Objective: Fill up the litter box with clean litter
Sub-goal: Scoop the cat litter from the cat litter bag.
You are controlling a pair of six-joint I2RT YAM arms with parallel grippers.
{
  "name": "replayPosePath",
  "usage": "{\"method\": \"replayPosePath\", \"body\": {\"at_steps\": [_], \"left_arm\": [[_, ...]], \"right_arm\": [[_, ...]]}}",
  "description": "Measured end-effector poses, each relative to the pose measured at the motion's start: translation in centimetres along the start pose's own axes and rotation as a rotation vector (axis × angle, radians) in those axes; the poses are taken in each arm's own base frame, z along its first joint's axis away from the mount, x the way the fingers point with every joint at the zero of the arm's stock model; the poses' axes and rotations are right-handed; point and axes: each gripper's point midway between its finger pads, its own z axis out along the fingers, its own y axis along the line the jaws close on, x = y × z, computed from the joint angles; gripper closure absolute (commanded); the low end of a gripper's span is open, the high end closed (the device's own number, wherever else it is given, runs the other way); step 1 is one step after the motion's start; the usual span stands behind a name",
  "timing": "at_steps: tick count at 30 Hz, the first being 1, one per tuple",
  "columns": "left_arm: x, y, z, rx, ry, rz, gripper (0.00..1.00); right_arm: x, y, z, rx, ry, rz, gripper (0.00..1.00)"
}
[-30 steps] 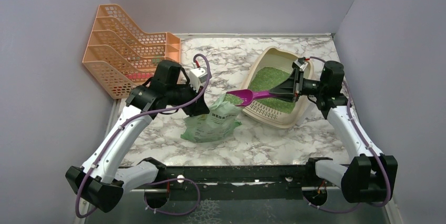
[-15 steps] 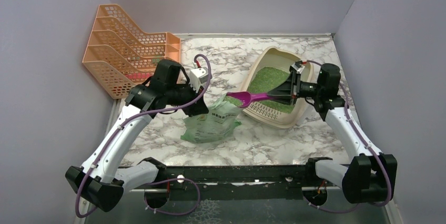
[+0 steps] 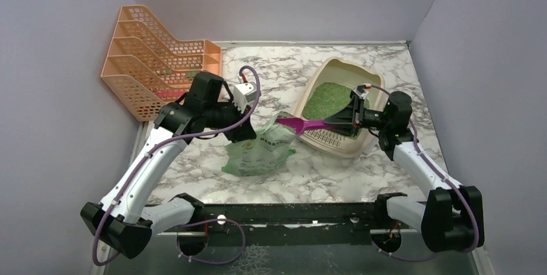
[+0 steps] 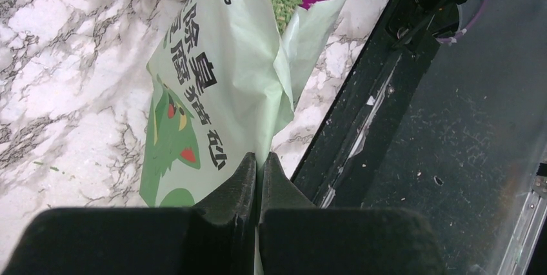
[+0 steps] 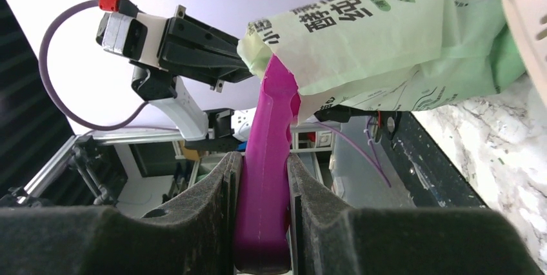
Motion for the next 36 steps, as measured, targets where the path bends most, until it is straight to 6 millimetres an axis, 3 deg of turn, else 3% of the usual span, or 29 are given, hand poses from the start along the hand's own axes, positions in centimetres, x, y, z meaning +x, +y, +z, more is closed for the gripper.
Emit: {"method": "replayPosePath", "body": {"at_steps": [4, 16, 22, 30, 36], "left_arm": [[-0.1, 0.0, 0.0, 0.000, -0.001, 0.002, 1.00], [-0.5, -0.3, 0.1, 0.005, -0.015, 0.023, 1.00], [-0.6, -0.3, 0.2, 0.005, -0.024, 0.016, 1.00], [-1.2, -0.2, 0.2, 0.004, -0.042, 0.019, 1.00], [-1.3, -0.1, 0.2, -0.001, -0.045, 0.020, 1.00]], "right_arm": [[-0.8, -0.2, -1.0, 0.007, -0.038, -0.006, 0.99], [0.0, 0.6, -2.3, 0.004, -0.058, -0.055, 0.99], [-0.1, 0.9, -2.6, 0.007, -0.066, -0.046, 0.99], [-0.7, 3.6, -2.7, 0.034, -0.069, -0.100, 0.99], [-0.7, 3.1, -2.9, 0.054, -0.075, -0.083, 0.99]]}}
